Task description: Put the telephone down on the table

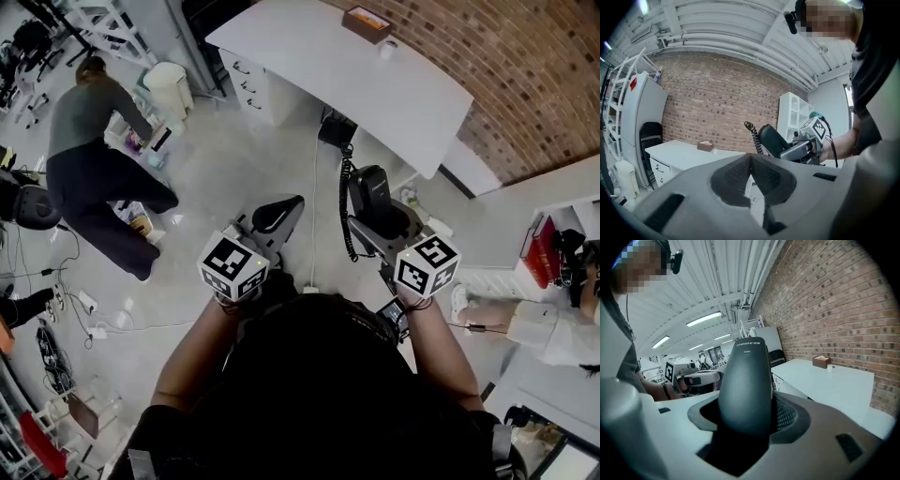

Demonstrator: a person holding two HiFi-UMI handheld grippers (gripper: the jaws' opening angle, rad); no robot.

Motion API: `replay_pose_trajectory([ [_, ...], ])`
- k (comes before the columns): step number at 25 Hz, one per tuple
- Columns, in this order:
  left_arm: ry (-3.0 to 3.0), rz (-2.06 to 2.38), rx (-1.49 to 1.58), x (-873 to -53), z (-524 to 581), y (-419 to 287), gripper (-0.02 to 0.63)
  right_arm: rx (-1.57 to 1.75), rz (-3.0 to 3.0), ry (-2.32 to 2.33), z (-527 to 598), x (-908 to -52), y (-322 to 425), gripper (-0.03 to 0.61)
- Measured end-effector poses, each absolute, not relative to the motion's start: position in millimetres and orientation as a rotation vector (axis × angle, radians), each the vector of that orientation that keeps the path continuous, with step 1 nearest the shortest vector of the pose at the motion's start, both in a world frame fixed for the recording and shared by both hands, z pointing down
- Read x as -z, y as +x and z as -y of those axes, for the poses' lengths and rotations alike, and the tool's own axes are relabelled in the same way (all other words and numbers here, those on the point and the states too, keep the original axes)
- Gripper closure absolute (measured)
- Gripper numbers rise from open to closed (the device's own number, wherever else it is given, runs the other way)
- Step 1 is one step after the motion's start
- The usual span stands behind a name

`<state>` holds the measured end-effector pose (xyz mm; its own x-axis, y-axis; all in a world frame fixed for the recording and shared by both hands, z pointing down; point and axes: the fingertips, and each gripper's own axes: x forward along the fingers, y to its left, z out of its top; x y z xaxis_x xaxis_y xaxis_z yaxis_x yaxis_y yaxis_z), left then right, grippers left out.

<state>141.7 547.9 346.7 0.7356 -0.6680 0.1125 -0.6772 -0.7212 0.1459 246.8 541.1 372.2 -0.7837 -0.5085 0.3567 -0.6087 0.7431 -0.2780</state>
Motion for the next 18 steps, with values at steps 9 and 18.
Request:
replay_pose_trajectory([
  [9, 2.803, 0.967, -0.065, -325, -499, 62, 0.606, -0.552, 2.657, 0.992, -490, -350, 173, 0.305],
  [18, 2.783, 0.949, -0.069, -335, -457, 28, 0.606, -0.547, 2.654, 1.011, -449, -348, 142, 0.305],
])
